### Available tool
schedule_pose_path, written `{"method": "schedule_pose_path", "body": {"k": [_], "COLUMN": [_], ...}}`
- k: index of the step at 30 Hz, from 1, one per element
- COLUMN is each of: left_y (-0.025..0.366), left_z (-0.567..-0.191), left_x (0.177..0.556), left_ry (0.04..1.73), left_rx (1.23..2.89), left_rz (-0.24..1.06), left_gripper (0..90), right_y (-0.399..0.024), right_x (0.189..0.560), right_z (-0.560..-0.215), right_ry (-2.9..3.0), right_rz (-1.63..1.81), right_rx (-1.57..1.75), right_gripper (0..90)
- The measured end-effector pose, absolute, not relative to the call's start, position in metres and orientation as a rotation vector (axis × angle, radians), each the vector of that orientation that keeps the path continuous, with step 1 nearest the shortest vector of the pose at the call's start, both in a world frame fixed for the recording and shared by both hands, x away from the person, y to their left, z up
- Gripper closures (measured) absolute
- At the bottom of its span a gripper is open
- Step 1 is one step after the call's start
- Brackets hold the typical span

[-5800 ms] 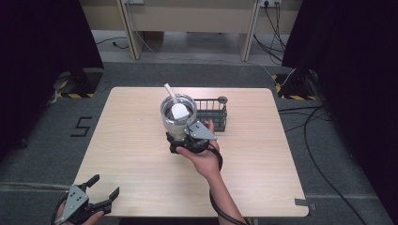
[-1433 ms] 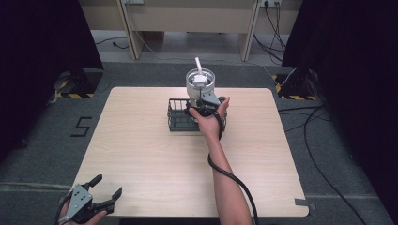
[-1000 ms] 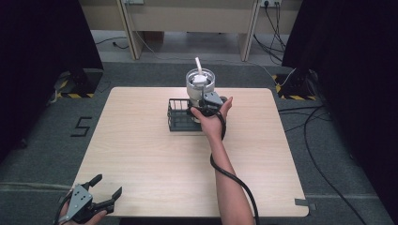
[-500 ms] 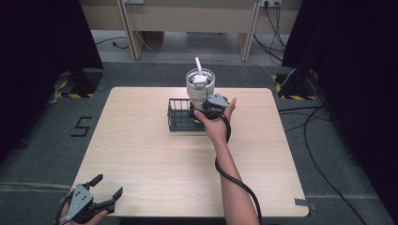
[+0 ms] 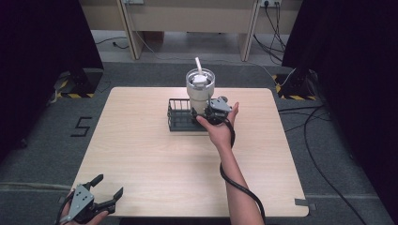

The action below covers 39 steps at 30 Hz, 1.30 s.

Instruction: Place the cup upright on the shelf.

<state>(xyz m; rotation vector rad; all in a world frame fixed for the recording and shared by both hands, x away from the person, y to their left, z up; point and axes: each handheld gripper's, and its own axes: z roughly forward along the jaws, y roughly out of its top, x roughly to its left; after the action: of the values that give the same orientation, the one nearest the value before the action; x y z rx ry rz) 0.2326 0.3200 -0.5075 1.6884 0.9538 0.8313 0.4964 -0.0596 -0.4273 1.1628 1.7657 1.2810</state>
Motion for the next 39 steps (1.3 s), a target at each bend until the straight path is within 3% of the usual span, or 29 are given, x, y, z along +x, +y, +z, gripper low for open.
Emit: {"method": "schedule_pose_path", "body": {"k": [39], "left_y": [0.319], "left_z": [-0.507], "left_x": [0.232], "left_ry": [0.953], "left_rx": [1.693], "left_rz": [0.839], "left_gripper": [14.1], "right_y": [-0.101], "right_x": [0.456], "right_z": [-0.435], "right_ry": [1.793], "right_rz": [1.272], "right_rx": [1.190], "right_gripper": [5.2]}}
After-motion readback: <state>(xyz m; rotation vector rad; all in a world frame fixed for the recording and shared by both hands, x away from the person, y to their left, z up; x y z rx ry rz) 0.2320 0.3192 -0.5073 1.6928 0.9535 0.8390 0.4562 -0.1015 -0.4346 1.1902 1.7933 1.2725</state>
